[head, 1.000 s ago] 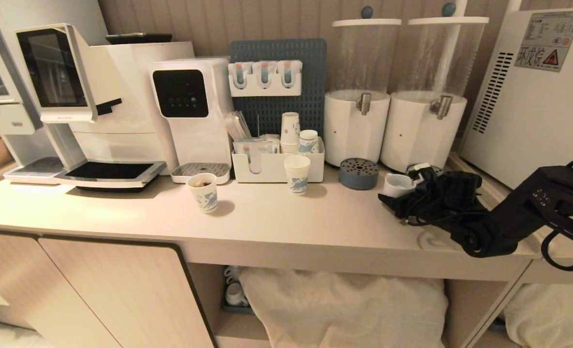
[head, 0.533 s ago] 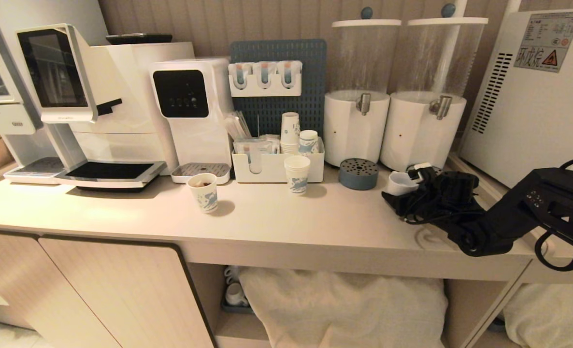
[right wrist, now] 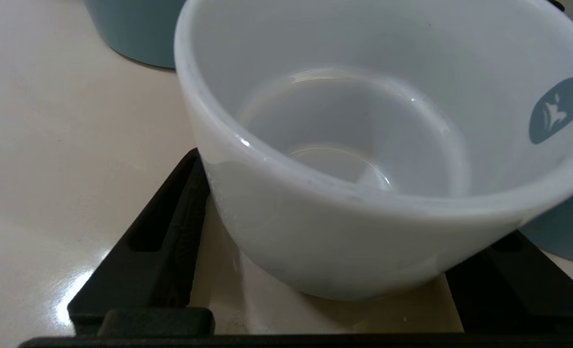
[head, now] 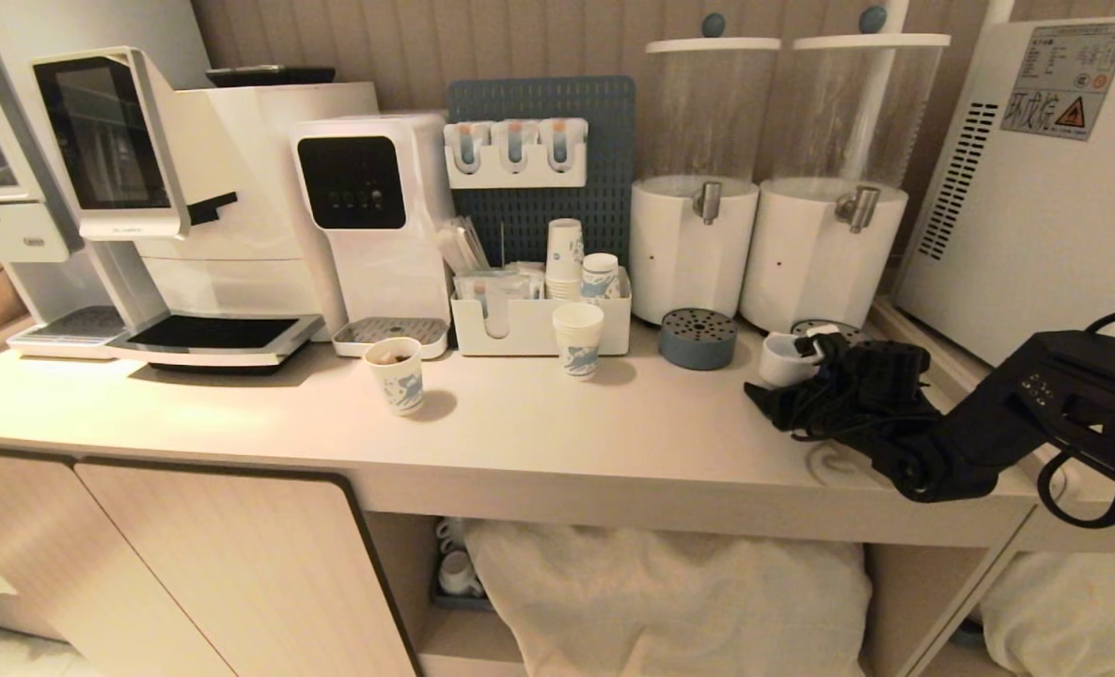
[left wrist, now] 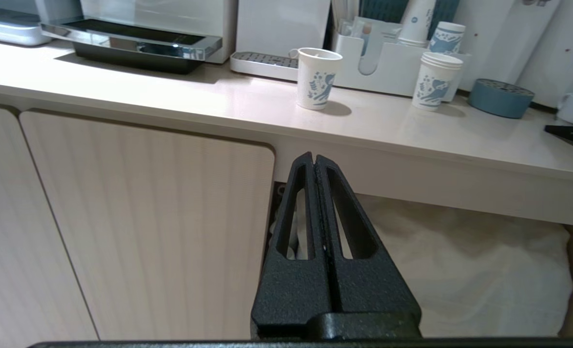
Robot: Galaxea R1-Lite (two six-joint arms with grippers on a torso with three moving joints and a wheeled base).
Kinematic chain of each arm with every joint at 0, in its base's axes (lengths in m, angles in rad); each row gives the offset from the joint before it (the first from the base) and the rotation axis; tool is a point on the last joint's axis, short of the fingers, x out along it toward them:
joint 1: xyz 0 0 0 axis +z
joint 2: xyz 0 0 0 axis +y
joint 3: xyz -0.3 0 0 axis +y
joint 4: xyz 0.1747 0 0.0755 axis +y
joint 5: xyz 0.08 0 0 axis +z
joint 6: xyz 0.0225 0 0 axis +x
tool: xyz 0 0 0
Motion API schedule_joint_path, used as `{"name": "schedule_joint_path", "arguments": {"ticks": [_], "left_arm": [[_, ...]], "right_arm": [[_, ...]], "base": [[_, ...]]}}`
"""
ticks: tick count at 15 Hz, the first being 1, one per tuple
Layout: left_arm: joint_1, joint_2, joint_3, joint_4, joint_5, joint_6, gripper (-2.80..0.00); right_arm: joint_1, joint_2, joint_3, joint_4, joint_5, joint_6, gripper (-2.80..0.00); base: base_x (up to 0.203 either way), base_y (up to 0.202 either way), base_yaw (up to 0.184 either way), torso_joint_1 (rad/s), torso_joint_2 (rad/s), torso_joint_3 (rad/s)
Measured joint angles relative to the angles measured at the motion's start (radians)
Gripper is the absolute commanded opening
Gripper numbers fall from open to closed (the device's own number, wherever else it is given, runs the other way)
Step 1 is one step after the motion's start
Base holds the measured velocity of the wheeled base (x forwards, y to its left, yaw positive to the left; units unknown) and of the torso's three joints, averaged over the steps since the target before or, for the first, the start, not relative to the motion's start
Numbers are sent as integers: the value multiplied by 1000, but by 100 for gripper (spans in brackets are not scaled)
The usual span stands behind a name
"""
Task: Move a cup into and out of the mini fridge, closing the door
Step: Place the ceramic cup on the table
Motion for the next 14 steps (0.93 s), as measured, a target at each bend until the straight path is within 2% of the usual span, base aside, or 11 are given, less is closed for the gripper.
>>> {"name": "schedule_joint_path", "arguments": {"ticks": [4, 5, 9, 14], "left_arm": [[0, 0, 0, 0, 0, 0, -280], [0, 0, 0, -1, 0, 0, -280], [0, 0, 0, 0, 0, 0, -280], [0, 0, 0, -1, 0, 0, -280]], "right_arm": [[3, -56, 62, 10, 36, 17, 0], [8, -74, 85, 12, 48, 29, -280], [18, -144, 168, 22, 76, 61, -280], [19, -325, 349, 39, 109, 91, -280]], "base": [[0, 0, 0, 0, 0, 0], [0, 0, 0, 0, 0, 0], [0, 0, 0, 0, 0, 0], [0, 0, 0, 0, 0, 0]]}}
